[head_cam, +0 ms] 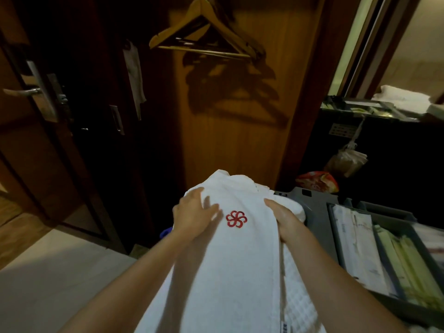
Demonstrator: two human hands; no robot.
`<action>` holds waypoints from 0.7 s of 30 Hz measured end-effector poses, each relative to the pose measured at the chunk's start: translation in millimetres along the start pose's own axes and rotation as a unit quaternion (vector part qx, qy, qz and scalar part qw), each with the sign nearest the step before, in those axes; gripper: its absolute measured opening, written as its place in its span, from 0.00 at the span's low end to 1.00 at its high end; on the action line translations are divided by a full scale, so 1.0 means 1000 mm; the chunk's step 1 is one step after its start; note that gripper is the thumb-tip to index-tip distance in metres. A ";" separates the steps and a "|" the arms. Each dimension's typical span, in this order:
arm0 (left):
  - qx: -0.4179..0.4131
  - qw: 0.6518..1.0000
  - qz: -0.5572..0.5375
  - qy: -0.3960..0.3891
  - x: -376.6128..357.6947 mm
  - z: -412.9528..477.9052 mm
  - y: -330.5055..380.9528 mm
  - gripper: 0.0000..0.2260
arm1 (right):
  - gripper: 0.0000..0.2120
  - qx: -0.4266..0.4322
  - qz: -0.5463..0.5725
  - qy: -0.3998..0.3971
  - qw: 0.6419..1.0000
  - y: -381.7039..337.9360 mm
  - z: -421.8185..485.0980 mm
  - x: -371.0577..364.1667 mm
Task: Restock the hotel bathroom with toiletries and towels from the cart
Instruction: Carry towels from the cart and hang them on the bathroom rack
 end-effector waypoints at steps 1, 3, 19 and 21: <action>0.055 0.998 -0.026 -0.020 0.002 0.013 -0.011 0.28 | 0.18 0.007 -0.013 0.003 1.000 0.002 0.000 0.002; 0.140 0.979 -0.113 -0.092 0.001 0.033 -0.026 0.28 | 0.21 0.022 -0.032 0.006 0.999 0.003 -0.001 0.005; 0.206 0.890 -0.288 -0.288 0.011 0.055 -0.005 0.18 | 0.26 -0.024 -0.003 0.062 0.998 0.005 -0.012 0.010; 0.185 0.893 -0.291 -0.290 0.015 0.054 0.001 0.18 | 0.23 -0.004 0.000 0.049 0.999 -0.002 -0.015 0.008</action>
Point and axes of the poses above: each hand's wrist, its own z-axis towards the middle knuckle, its own x-axis out of the back of the hand, y = z × x, the point moved 6 cm from there along z, towards the middle knuckle, and after that the axes turned 11 degrees about x, right-handed, at the moved point
